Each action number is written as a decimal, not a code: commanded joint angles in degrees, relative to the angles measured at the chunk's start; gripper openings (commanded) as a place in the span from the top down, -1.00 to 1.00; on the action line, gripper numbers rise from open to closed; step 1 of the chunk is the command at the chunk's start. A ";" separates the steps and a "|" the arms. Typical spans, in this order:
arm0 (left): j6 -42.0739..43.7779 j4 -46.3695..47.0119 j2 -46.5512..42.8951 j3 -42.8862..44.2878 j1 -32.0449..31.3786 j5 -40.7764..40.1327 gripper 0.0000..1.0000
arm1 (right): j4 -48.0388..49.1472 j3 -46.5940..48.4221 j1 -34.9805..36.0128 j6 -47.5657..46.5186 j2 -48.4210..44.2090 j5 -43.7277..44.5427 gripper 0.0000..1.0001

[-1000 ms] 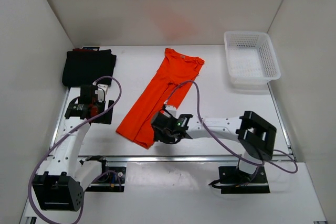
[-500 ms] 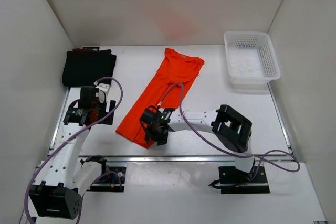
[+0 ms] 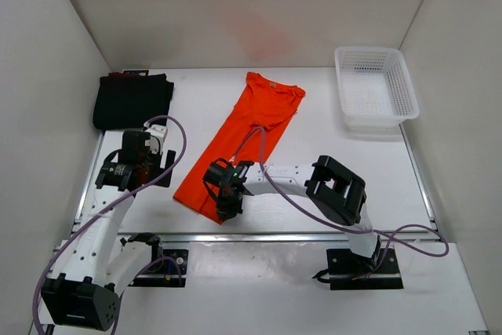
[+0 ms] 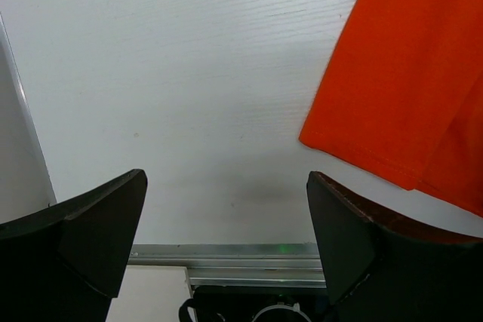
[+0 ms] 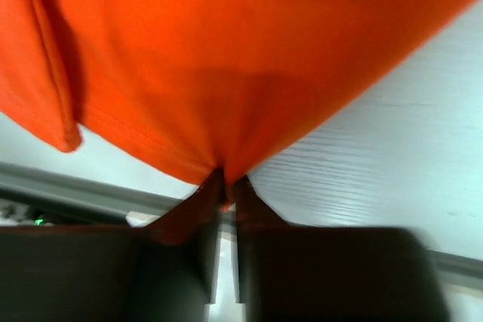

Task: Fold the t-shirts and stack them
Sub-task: Rotate the tshirt 90 degrees

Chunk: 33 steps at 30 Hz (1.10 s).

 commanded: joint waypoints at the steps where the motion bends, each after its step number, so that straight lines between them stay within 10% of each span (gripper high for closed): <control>1: 0.01 1.60 -1.32 -0.02 -0.90 -1.18 -0.97 | 1.58 -4.44 0.60 1.64 0.19 -3.20 0.97; 16: 4.67 -3.59 3.24 5.35 -15.65 23.77 -0.90 | 9.14 -40.57 -11.16 -0.97 -32.94 4.18 1.00; 23: -1.65 -2.27 13.34 3.33 -22.17 32.48 -0.81 | 11.79 -45.76 -11.88 -6.52 -43.66 3.30 0.30; 33: -12.02 2.82 22.76 -2.30 -25.95 30.02 -0.64 | 14.15 -47.08 -12.67 -4.42 -48.15 3.21 0.23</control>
